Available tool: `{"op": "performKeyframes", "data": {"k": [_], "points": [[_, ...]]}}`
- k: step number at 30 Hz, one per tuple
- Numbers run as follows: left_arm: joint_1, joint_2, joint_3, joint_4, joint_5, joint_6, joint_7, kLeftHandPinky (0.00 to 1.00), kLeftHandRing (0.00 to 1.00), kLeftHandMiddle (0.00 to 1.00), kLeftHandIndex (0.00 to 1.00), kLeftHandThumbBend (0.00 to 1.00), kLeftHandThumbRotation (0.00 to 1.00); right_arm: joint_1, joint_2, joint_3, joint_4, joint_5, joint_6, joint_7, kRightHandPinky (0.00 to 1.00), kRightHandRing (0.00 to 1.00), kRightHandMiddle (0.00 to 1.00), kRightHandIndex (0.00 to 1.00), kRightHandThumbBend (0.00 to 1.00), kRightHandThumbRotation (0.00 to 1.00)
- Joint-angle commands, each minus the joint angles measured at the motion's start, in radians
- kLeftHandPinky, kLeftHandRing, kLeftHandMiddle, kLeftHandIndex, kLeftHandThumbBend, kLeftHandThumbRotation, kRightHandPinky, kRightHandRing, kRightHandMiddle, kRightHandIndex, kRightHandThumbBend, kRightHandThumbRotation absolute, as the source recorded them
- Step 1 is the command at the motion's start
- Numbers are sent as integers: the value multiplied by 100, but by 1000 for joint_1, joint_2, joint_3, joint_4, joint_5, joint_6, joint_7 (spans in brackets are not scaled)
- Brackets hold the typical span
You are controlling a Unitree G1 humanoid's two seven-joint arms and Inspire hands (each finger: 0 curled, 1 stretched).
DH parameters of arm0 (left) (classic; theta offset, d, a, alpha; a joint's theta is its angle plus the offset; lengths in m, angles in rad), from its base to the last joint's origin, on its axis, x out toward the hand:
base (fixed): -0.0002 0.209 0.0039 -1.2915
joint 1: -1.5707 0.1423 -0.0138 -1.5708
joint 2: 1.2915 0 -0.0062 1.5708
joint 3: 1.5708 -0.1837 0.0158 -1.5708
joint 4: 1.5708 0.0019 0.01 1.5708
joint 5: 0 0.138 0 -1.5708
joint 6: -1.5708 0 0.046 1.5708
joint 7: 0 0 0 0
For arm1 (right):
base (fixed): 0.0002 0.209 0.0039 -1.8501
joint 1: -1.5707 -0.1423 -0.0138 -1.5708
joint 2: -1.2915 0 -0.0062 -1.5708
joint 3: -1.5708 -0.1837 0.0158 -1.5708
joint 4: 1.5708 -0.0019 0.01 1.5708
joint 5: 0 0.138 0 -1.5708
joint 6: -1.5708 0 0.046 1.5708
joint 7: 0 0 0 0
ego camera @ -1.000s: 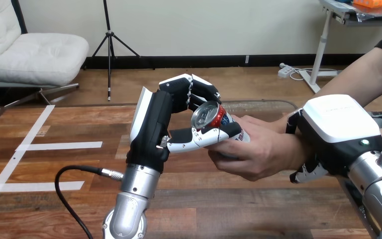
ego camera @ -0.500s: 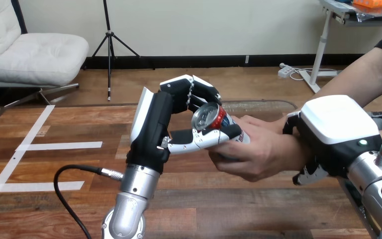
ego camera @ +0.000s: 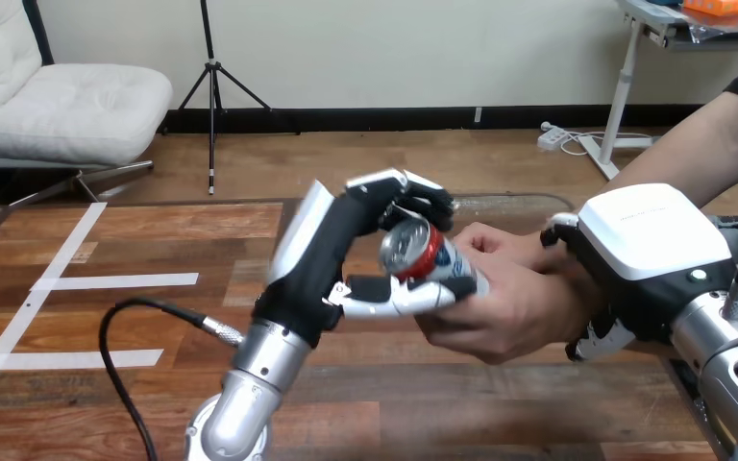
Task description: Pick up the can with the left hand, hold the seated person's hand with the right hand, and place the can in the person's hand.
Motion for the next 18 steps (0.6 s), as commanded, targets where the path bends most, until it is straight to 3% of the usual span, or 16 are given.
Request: {"op": "performKeyframes", "data": {"k": [1, 9, 18], "points": [[-59, 20, -32, -25, 33, 4, -14, 94, 97, 98, 98, 98, 43, -85, 4, -24, -55, -16, 2, -4, 75, 86, 87, 82, 88, 17], [-64, 30, -41, -13, 45, -14, 2, 100, 100, 100, 100, 100, 52, -87, 9, -25, -55, -29, 5, -9, 79, 89, 90, 85, 89, 18], [-64, 30, -43, -15, 36, -15, 5, 100, 100, 100, 100, 100, 52, -84, 14, -32, -53, -16, 1, -19, 81, 89, 90, 86, 89, 17]]}}
